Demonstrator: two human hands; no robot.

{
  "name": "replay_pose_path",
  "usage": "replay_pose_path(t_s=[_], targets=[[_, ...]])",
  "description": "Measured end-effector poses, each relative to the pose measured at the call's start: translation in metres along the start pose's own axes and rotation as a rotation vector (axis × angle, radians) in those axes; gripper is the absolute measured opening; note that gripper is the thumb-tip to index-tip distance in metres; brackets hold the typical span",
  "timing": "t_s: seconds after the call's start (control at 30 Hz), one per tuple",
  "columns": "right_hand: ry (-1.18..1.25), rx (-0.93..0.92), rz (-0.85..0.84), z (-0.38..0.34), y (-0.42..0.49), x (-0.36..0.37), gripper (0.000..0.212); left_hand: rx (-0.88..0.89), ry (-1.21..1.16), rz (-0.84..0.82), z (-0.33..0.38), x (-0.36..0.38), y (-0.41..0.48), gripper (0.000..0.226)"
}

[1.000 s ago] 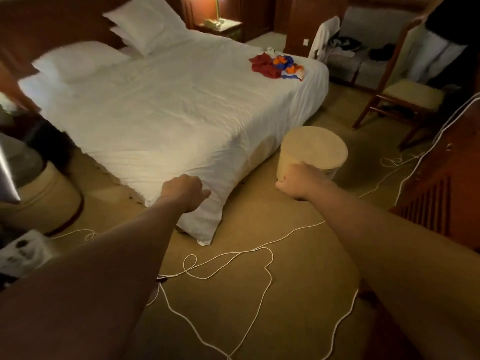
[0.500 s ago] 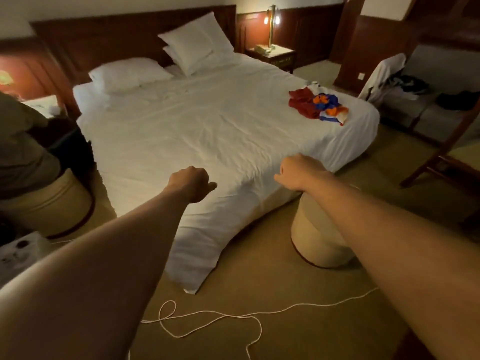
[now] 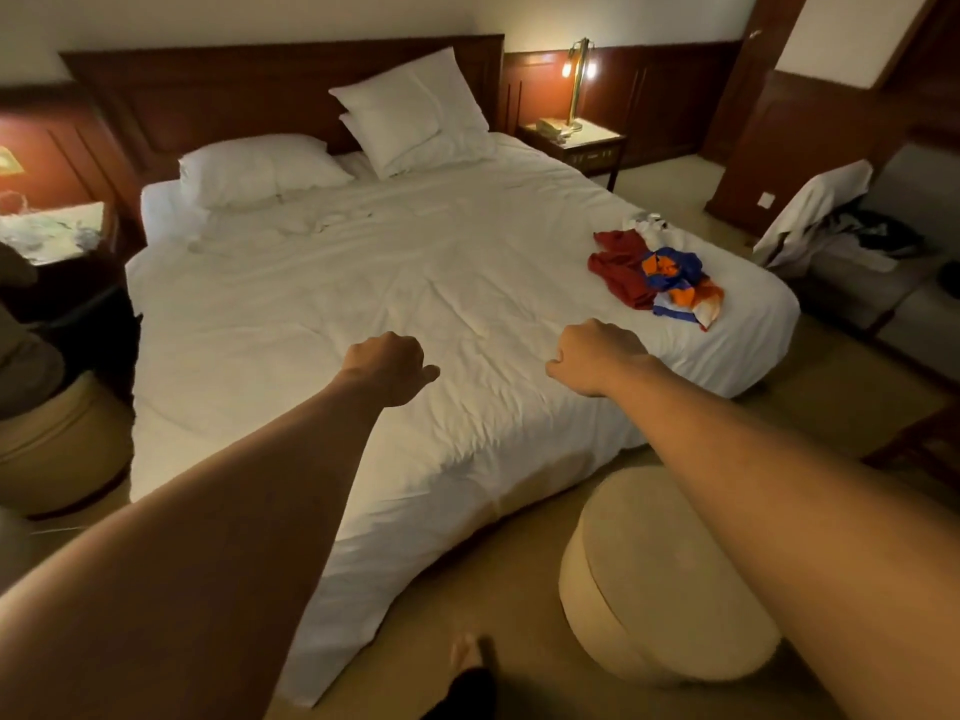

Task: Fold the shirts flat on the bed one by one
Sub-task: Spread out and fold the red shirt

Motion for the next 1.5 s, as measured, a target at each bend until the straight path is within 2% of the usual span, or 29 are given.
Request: replay_pose_path(t_s=[0.27, 0.57, 0.73, 0.87, 0.97, 1.07, 1.17, 1.27, 1.3, 1.4, 1.47, 1.5], targets=[[-0.058, -0.019, -0.067, 0.086, 0.192, 0.014, 0.032, -0.054, 0.083, -0.01, 0.016, -0.004, 0.2, 0.04], [-0.072, -0.085, 0.011, 0.155, 0.374, -0.028, 0.031, -0.118, 0.061, -0.007, 0.056, -0.055, 0.37, 0.039], [-0.085, -0.082, 0.032, 0.242, 0.445, -0.038, 0.036, -0.15, -0.058, -0.038, 0.11, -0.065, 0.45, 0.037], [-0.075, -0.108, -0.025, 0.331, 0.509, -0.023, 0.041, -0.206, -0.162, -0.073, 0.161, -0.053, 0.524, 0.038], [-0.028, -0.16, -0.12, 0.417, 0.566, 0.005, 0.042, -0.221, -0.329, -0.16, 0.223, -0.024, 0.591, 0.032], [0.096, -0.214, -0.216, 0.522, 0.63, 0.041, 0.036, -0.137, -0.499, -0.277, 0.314, 0.021, 0.672, 0.026], [0.086, -0.258, -0.26, 0.62, 0.696, 0.081, 0.023, -0.091, -0.575, -0.316, 0.402, 0.072, 0.757, 0.023], [0.095, -0.307, -0.254, 0.682, 0.75, 0.135, 0.026, -0.098, -0.605, -0.372, 0.476, 0.141, 0.831, 0.026], [0.123, -0.325, -0.256, 0.692, 0.765, 0.158, 0.031, -0.116, -0.613, -0.395, 0.495, 0.167, 0.85, 0.03], [0.157, -0.363, -0.26, 0.707, 0.801, 0.23, 0.082, -0.195, -0.594, -0.511, 0.546, 0.247, 0.884, 0.055], [0.104, -0.378, -0.274, 0.714, 0.817, 0.273, 0.09, -0.215, -0.597, -0.555, 0.572, 0.288, 0.892, 0.063], [0.085, -0.401, -0.257, 0.717, 0.822, 0.29, 0.09, -0.204, -0.631, -0.522, 0.582, 0.301, 0.896, 0.058]])
Point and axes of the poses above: each hand's wrist, its own y-axis towards the middle knuckle, its own x-axis out of the palm, z = x × y, the point moved 8 cm from there along y, towards the middle knuckle, and after that the axes turned 12 degrees about -x, right-handed, at the moved point
